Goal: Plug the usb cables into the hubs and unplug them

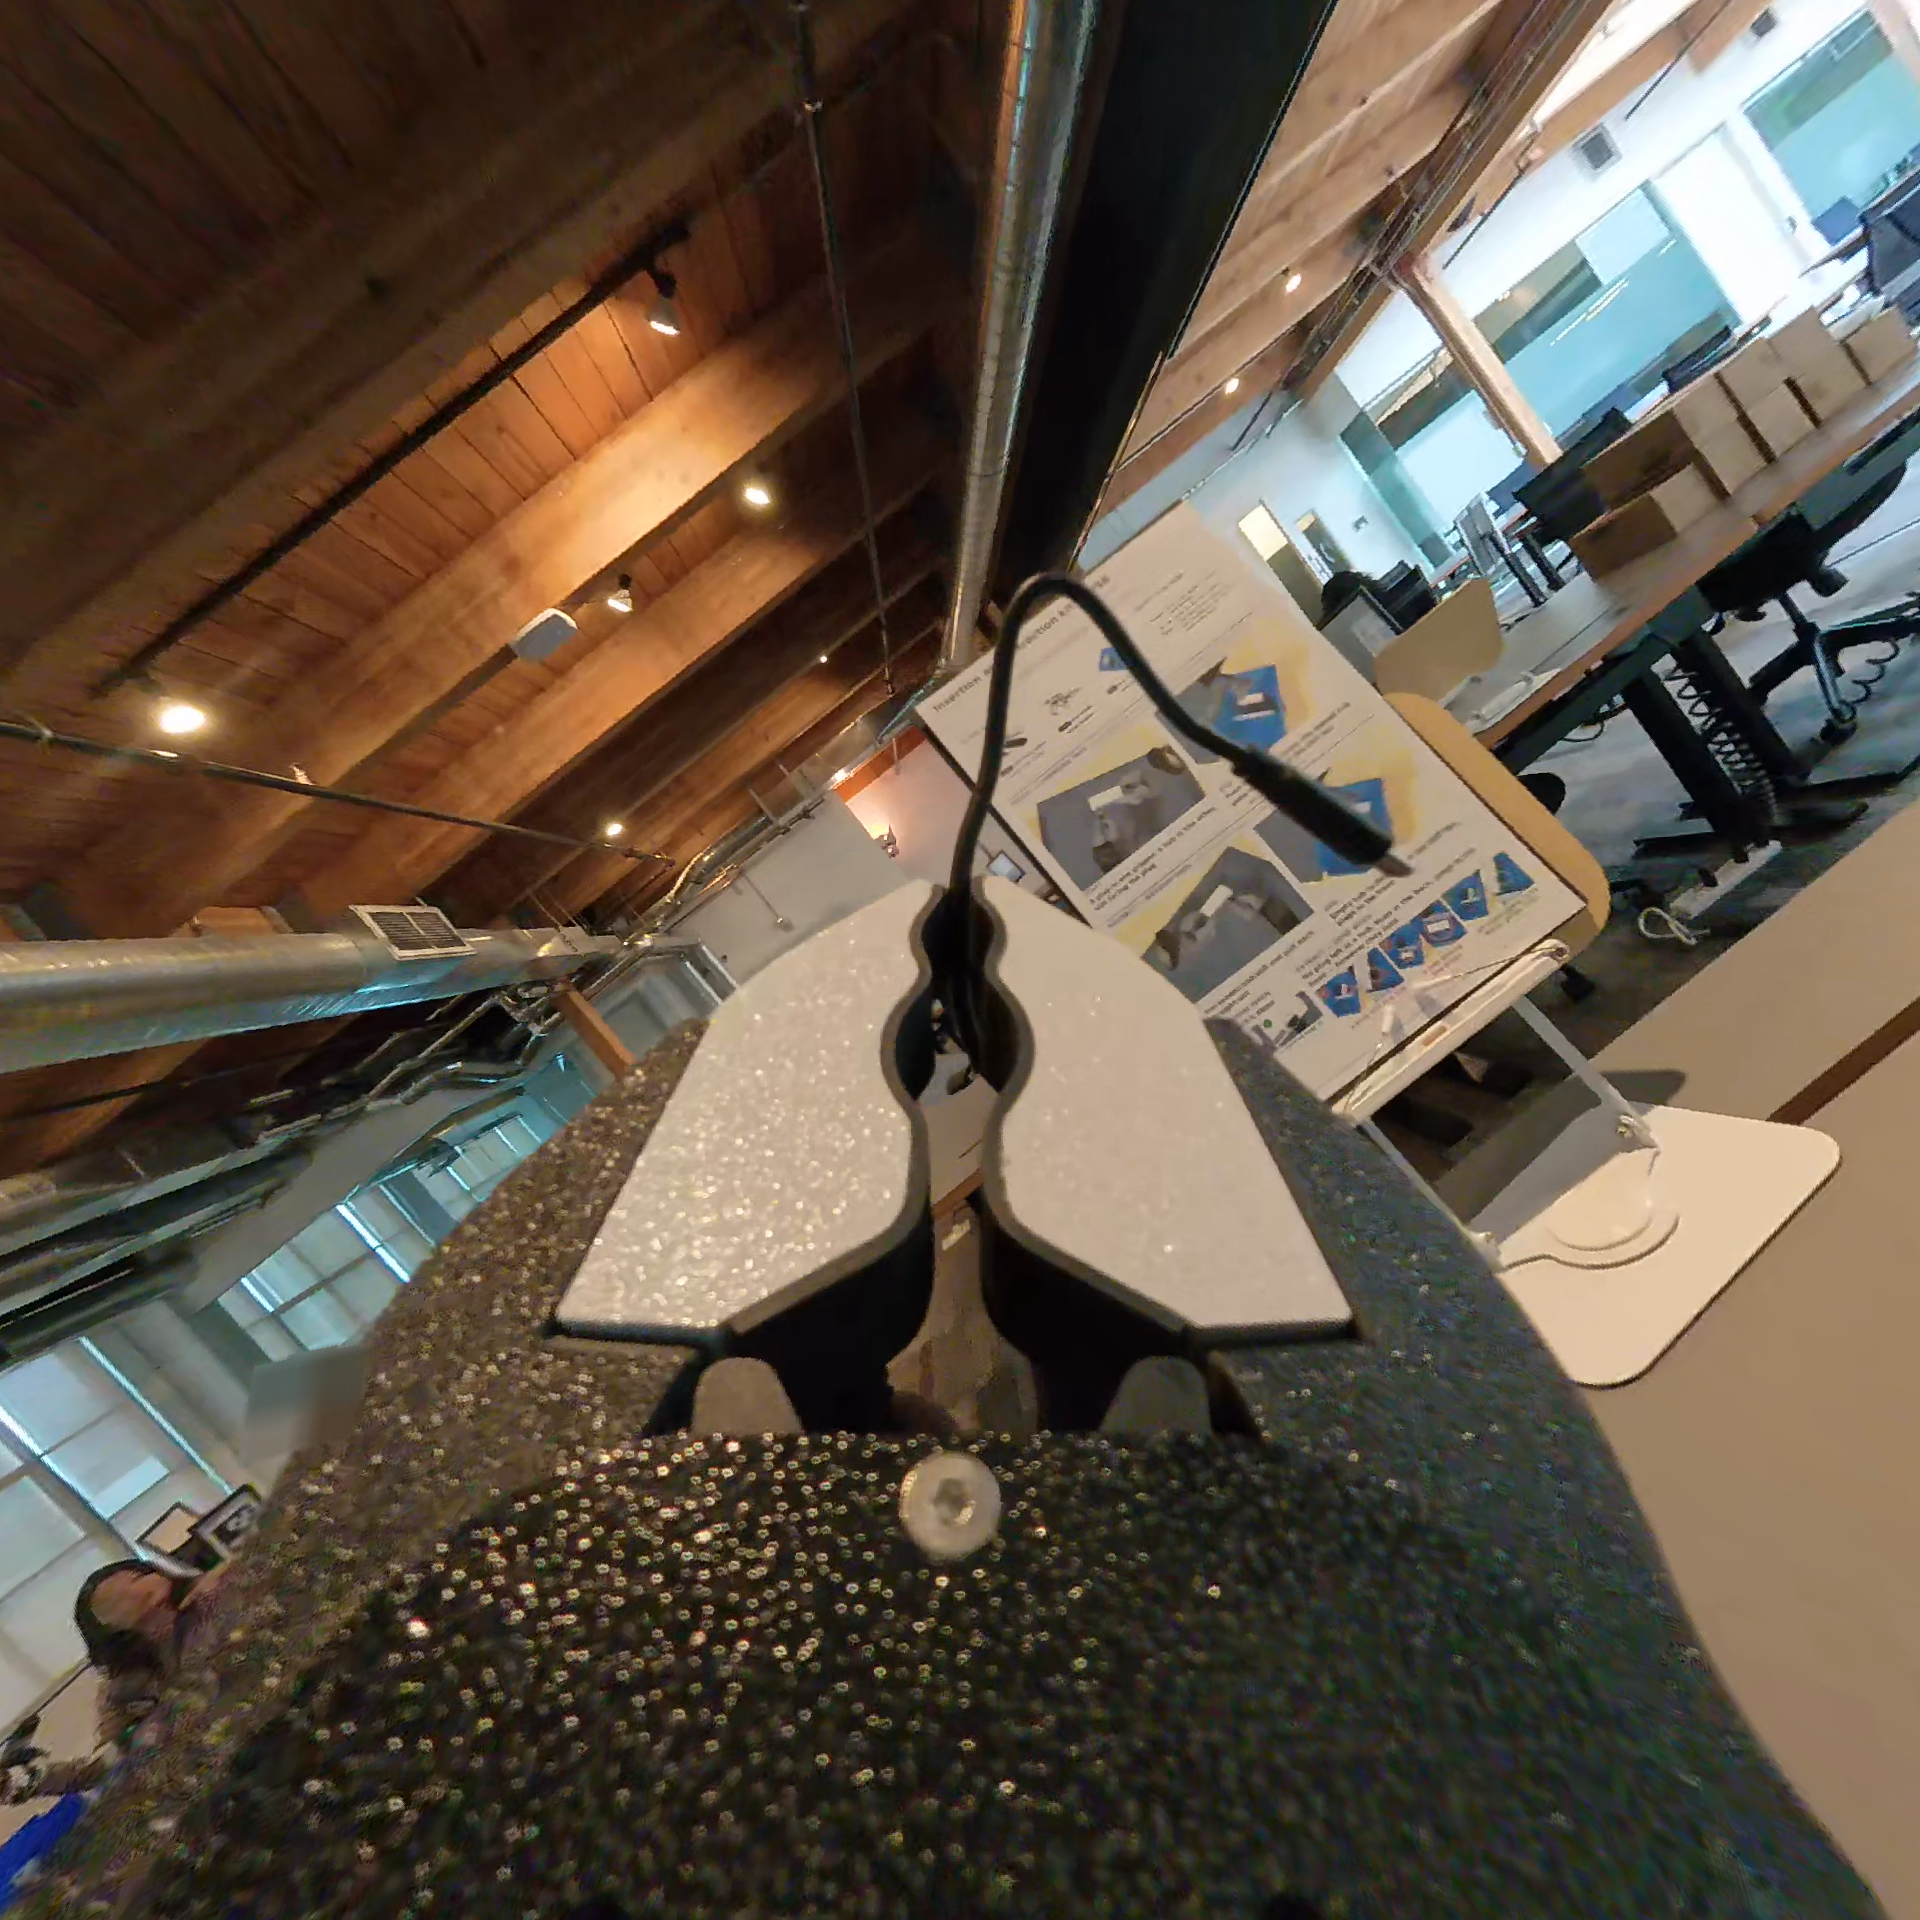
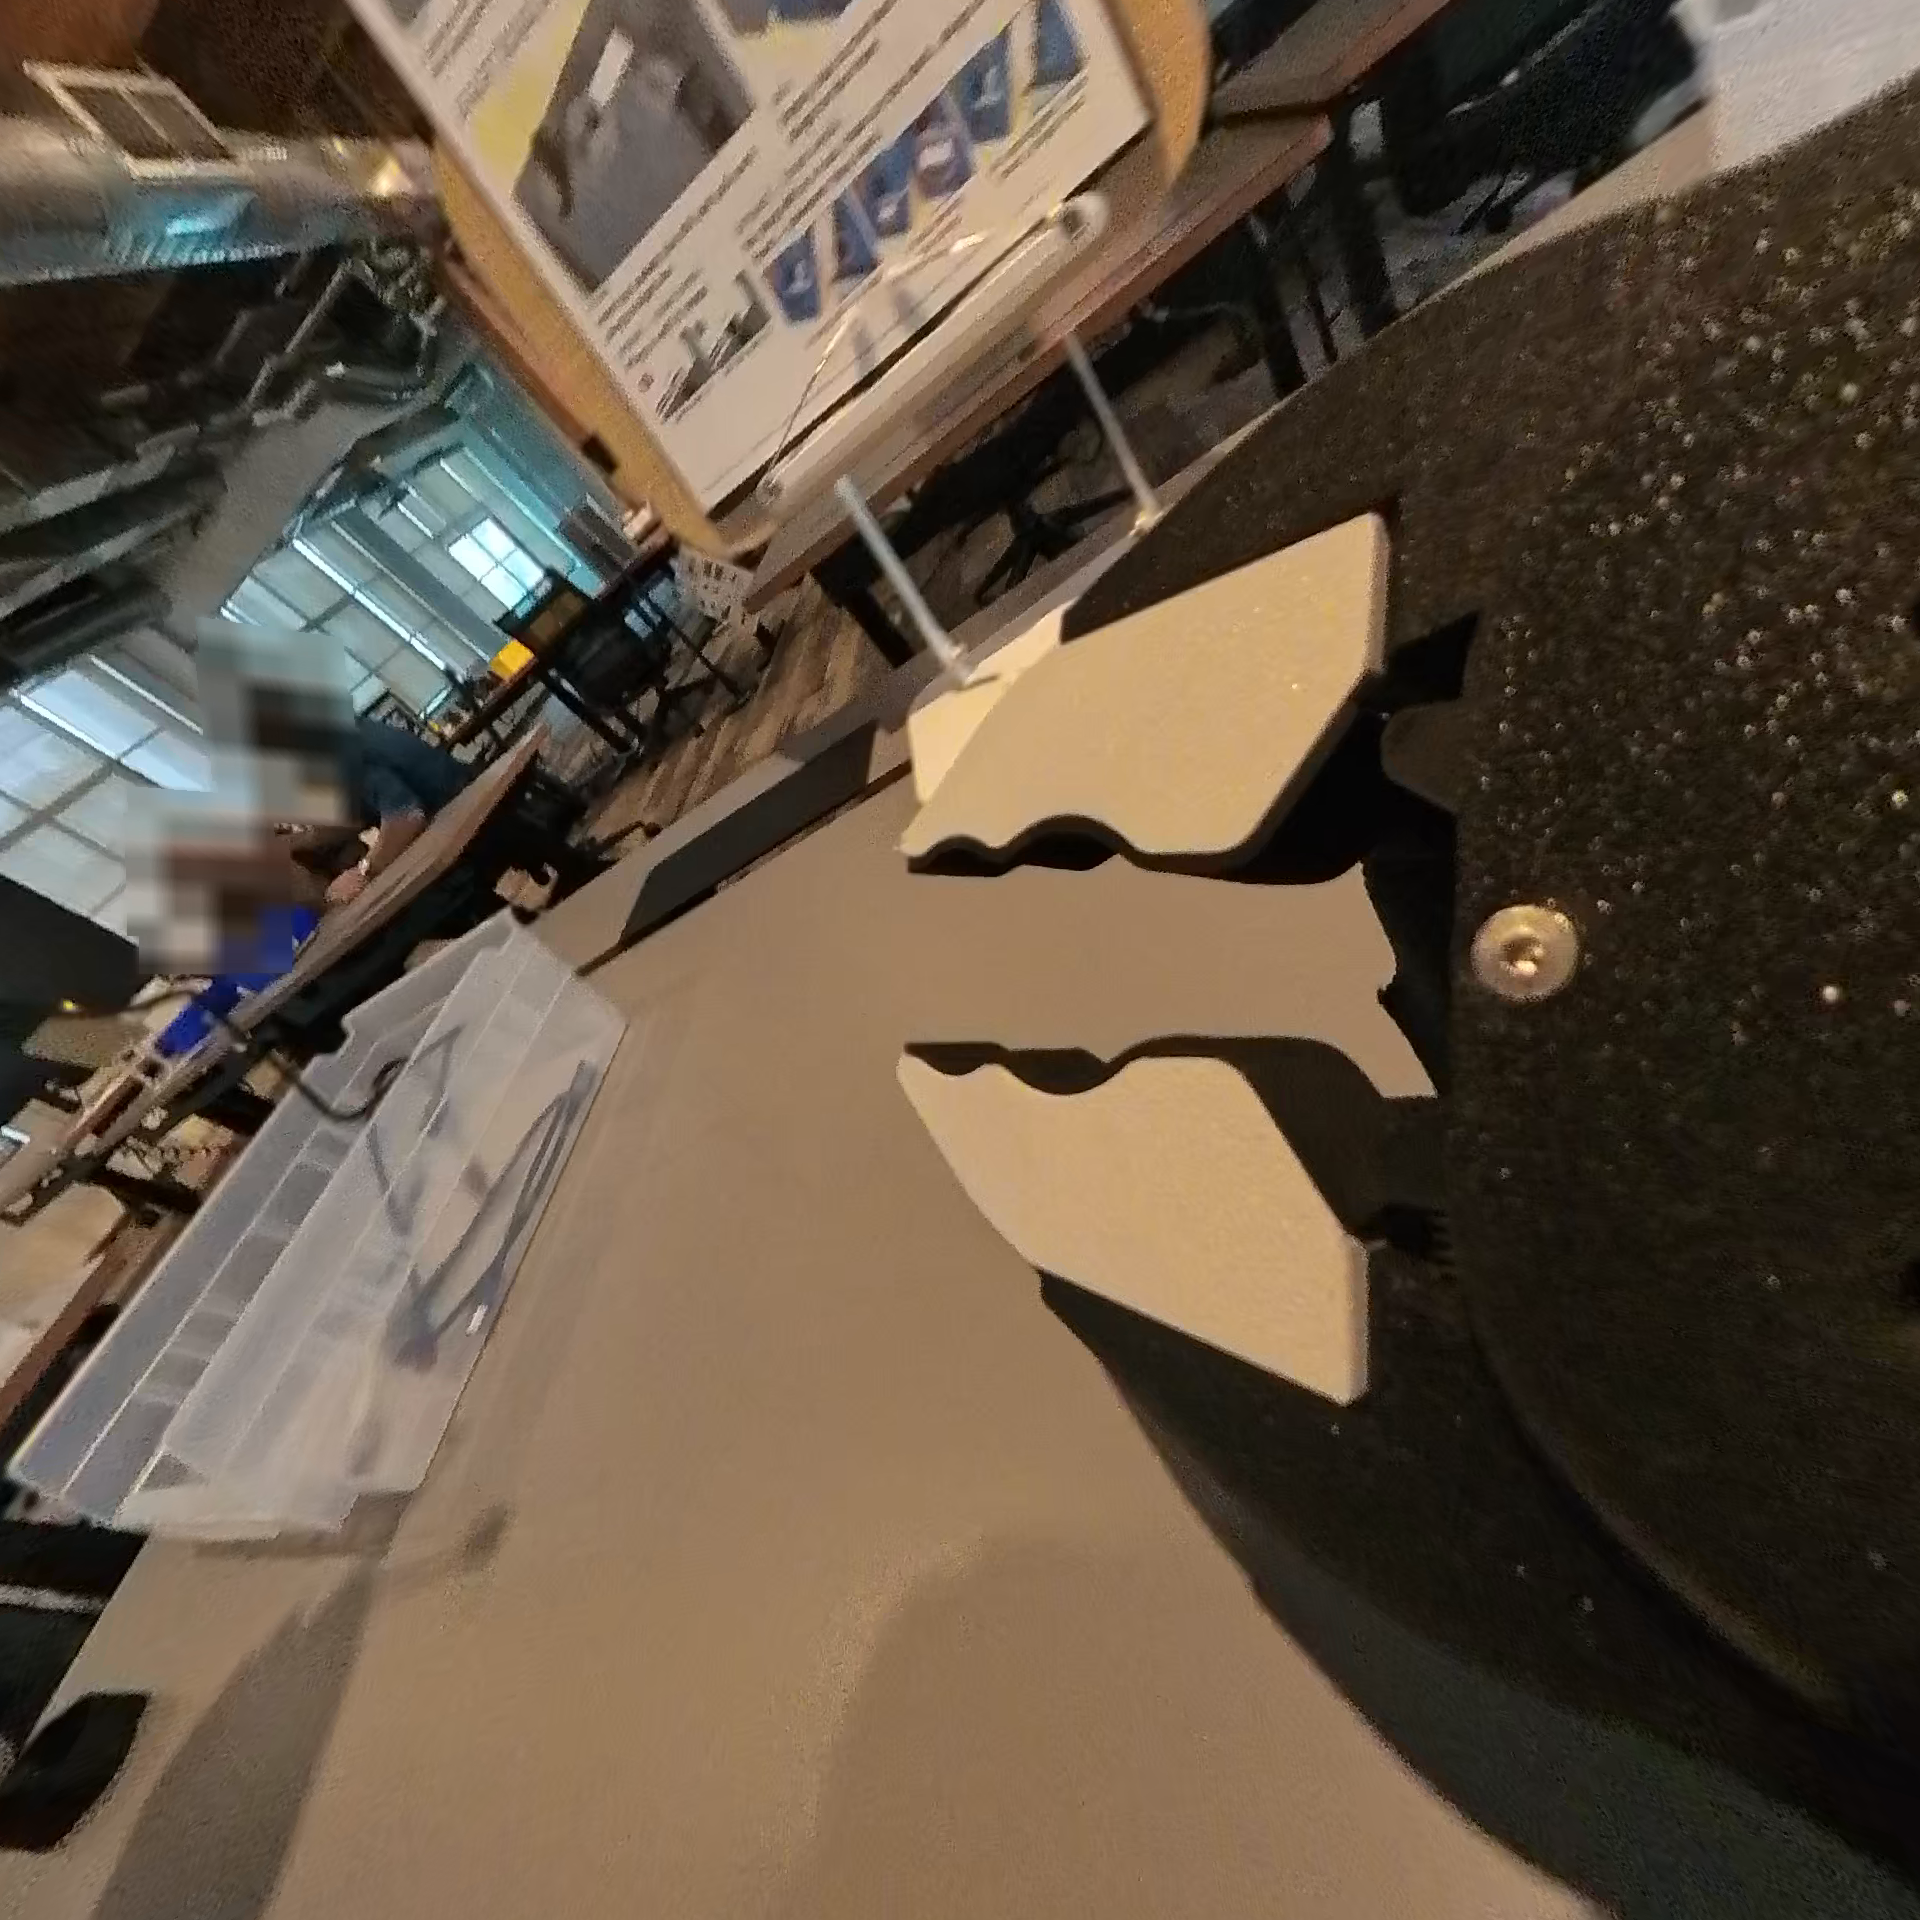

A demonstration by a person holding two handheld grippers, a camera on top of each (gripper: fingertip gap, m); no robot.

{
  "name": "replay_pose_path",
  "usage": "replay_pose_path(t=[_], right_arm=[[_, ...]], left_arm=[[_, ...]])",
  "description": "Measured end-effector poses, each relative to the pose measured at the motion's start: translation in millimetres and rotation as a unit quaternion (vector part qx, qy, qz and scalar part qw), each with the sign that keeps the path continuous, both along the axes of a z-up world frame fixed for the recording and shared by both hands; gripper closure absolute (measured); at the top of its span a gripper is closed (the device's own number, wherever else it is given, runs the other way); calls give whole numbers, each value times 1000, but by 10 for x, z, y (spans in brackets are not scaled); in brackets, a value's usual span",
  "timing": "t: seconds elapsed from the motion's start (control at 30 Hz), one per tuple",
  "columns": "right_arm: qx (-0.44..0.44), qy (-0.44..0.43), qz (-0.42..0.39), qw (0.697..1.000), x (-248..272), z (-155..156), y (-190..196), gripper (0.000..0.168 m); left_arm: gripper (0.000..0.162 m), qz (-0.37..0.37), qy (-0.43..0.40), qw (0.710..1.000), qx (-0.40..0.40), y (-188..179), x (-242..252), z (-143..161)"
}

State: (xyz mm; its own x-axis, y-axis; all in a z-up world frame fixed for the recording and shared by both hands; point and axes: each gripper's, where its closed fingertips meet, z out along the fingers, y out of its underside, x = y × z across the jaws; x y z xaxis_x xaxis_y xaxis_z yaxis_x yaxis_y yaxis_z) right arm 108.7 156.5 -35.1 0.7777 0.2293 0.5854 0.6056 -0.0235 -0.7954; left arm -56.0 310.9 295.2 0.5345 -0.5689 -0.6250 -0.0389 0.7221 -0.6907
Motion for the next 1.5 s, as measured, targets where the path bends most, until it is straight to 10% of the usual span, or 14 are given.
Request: replay_pose_path(t=[0.23,0.67,1.27,1.5], right_arm=[[-37,-45,29,998,-810,-188,561,136],[-67,-28,32,997,-812,-445,309,136],[-40,-46,37,997,-852,-298,123,136],[-48,-40,41,997,-869,-334,131,136]], left_arm=[[160,40,-6,999,35,-7,-178,263],[159,151,11,985,80,605,-429,1195],[159,412,174,892,63,2254,-1185,625],[159,419,73,901,88,2008,-1470,1168]])
